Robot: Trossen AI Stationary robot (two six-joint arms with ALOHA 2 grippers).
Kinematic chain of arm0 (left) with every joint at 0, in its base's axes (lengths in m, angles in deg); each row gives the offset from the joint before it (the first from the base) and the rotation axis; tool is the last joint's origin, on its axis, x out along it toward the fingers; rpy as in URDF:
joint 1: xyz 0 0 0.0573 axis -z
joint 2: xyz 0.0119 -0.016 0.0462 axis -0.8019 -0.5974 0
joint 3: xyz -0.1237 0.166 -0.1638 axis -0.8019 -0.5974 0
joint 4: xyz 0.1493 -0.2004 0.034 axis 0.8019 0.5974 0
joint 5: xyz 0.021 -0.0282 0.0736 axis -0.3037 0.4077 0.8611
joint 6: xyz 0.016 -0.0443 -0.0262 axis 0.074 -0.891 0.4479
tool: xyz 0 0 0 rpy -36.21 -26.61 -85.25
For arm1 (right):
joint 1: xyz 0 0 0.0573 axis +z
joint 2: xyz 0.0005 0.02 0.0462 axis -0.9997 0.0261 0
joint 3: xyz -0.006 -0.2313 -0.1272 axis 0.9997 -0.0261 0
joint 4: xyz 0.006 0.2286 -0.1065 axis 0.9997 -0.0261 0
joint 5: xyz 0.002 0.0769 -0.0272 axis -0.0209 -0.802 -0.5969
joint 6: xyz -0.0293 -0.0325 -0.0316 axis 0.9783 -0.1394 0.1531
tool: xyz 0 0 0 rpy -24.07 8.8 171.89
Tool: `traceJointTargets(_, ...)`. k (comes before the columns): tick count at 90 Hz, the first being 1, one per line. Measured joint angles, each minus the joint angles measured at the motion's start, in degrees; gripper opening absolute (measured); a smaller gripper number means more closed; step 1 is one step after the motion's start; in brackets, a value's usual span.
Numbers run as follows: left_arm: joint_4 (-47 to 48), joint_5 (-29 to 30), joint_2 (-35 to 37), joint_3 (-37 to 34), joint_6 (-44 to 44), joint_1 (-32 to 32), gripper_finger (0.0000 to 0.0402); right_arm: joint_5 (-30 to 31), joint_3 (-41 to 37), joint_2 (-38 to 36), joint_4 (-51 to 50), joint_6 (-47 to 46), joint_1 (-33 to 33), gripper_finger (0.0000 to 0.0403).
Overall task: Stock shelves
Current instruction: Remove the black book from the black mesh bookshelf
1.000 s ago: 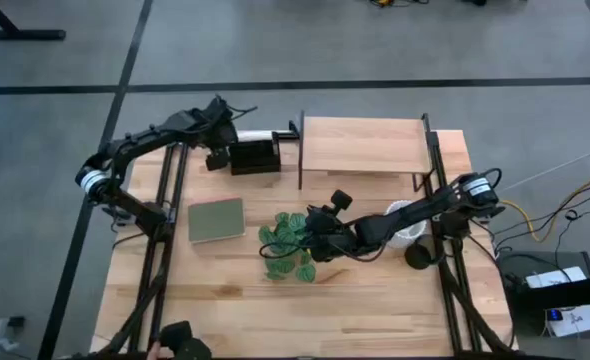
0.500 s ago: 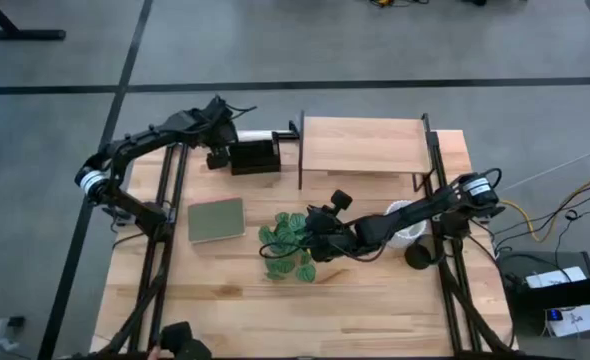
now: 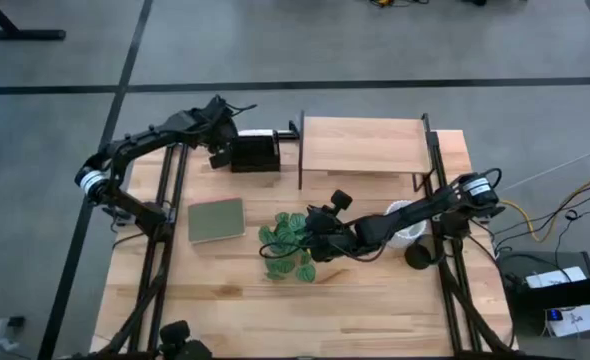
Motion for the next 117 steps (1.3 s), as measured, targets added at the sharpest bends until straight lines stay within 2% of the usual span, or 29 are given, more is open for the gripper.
traceJointTargets(19,2.9,7.9,2.4,0.1,0.3,4.4,0.004,0.0,0.0,0.0,0.0,0.0,0.0,0.0014)
traceJointTargets(42,7.7,17.7,10.6,0.1,-3.1,14.7,0.0036,0.0,0.0,0.0,0.0,0.0,0.0,0.0014)
traceJointTargets(76,10.5,18.0,25.0,0.1,-11.4,26.2,0.0036,0.0,0.0,0.0,0.4,0.0,0.0,0.0014)
traceJointTargets(86,12.2,16.2,27.9,0.1,-14.8,29.1,0.0037,0.0,0.0,0.0,0.4,0.0,0.0,0.0014)
traceJointTargets(101,13.8,8.6,30.9,0.1,-19.5,31.7,0.0037,0.0,0.0,0.0,0.8,0.0,0.0,0.0014)
traceJointTargets(109,15.1,3.1,31.8,0.1,-21.7,32.6,0.0037,0.0,0.0,0.0,0.9,0.0,0.0,0.0014)
traceJointTargets(117,16.8,-5.4,32.5,0.1,-22.6,33.4,0.0037,0.0,0.0,0.0,0.9,0.0,0.0,0.0014)
